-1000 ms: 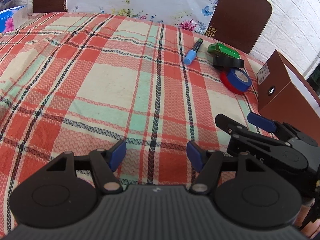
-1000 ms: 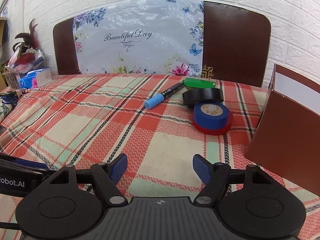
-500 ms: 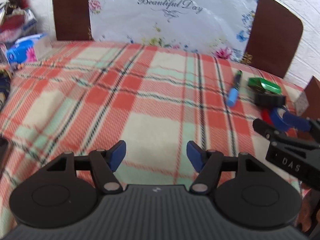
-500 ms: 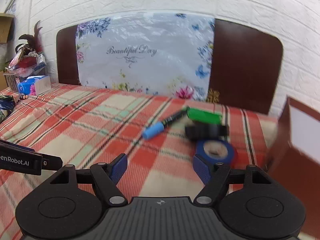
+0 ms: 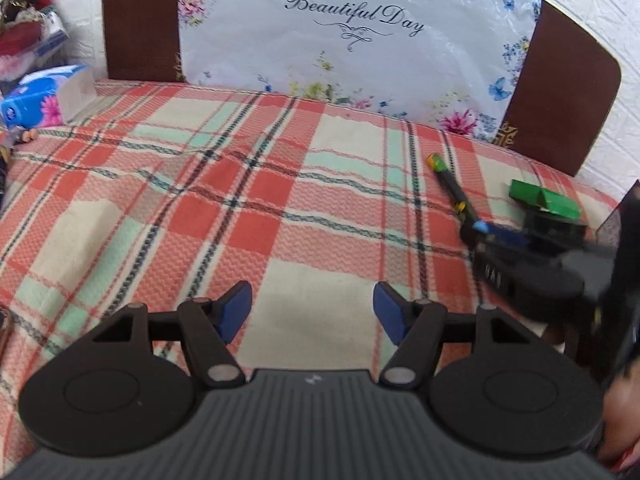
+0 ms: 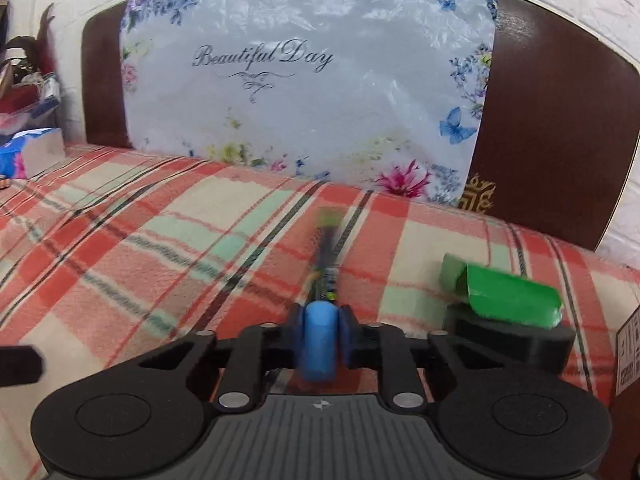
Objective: Organize objects
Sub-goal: 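Grasp the blue-capped marker with the right gripper, then carry the blue marker into the white box and open the right gripper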
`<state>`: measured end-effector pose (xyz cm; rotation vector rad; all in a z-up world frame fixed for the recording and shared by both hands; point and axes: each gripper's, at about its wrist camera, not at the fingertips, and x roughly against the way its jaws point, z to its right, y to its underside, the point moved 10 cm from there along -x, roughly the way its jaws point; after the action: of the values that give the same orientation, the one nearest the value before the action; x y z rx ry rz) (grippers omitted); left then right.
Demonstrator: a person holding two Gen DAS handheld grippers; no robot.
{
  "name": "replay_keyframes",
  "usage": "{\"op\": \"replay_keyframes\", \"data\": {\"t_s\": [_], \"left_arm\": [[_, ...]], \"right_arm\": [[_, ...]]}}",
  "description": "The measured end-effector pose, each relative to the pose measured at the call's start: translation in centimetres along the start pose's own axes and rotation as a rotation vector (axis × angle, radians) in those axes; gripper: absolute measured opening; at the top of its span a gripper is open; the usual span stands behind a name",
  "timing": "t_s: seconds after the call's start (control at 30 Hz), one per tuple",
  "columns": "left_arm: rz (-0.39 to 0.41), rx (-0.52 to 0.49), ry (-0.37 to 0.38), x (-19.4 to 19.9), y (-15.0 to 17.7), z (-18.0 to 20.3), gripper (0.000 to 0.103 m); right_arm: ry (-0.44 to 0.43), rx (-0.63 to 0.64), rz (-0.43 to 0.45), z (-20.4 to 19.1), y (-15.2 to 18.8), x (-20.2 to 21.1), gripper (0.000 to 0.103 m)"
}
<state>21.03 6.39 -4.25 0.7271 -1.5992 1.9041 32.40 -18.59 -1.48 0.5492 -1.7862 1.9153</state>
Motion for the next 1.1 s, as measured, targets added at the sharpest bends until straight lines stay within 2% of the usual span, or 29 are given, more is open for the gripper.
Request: {"op": "replay_keyframes", "data": {"t_s": [0.1, 0.2, 0.27, 0.33, 0.37, 0.43, 0.5, 0.63, 0.73, 0.93, 1.0, 1.1], "left_arm": [[-0.057, 0.039, 0.129, -0.4, 0.4, 1.7, 0.069], [-0.128, 0.1, 0.232, -1.1, 1.5, 3.5, 0.069], [-0.146, 0.124, 0.26, -1.3, 2.1, 4.3, 0.07], [-0.137, 0.112, 0.264, -1.1, 2.4, 5.2, 0.067], [-0.147, 0.111, 0.279, -1.0, 2.6, 5.7, 0.064], [-0.163, 0.096, 0.306, -0.7, 2.8, 7.0, 0.04], [-0.157, 0.071, 0.329, 0.1, 2.5, 8.4, 0.036], [-0.106, -0.015, 0.372, 2.2, 0.7, 12.5, 0.031], [-0.062, -0.109, 0.437, 4.1, -0.9, 17.4, 0.031], [0.01, -0.327, 0.56, 6.9, -1.9, 29.4, 0.031], [0.016, -0.381, 0.591, 6.8, -1.4, 32.8, 0.031], [-0.004, -0.431, 0.619, 5.8, 0.0, 36.8, 0.031]], "right_arm": [[-0.046, -0.018, -0.01, -0.8, 1.6, 2.5, 0.017], [-0.161, -0.15, -0.043, -1.0, 3.3, 5.4, 0.017], [-0.284, -0.284, -0.066, -1.4, 4.3, 7.3, 0.017], [-0.362, -0.383, -0.087, -1.7, 5.2, 8.8, 0.017], [-0.395, -0.422, -0.094, -1.8, 5.6, 9.5, 0.017], [-0.446, -0.477, -0.094, -1.9, 6.0, 10.9, 0.017], [-0.457, -0.483, -0.073, -1.8, 5.9, 12.2, 0.017], [-0.408, -0.451, 0.0, -0.5, 5.3, 14.0, 0.017], [-0.346, -0.444, 0.093, 2.5, 4.1, 15.6, 0.017], [-0.076, -0.371, 0.308, 10.5, 2.4, 20.5, 0.017], [0.019, -0.357, 0.347, 13.2, 2.7, 21.6, 0.017], [0.126, -0.356, 0.361, 17.1, 4.0, 22.5, 0.017]]}}
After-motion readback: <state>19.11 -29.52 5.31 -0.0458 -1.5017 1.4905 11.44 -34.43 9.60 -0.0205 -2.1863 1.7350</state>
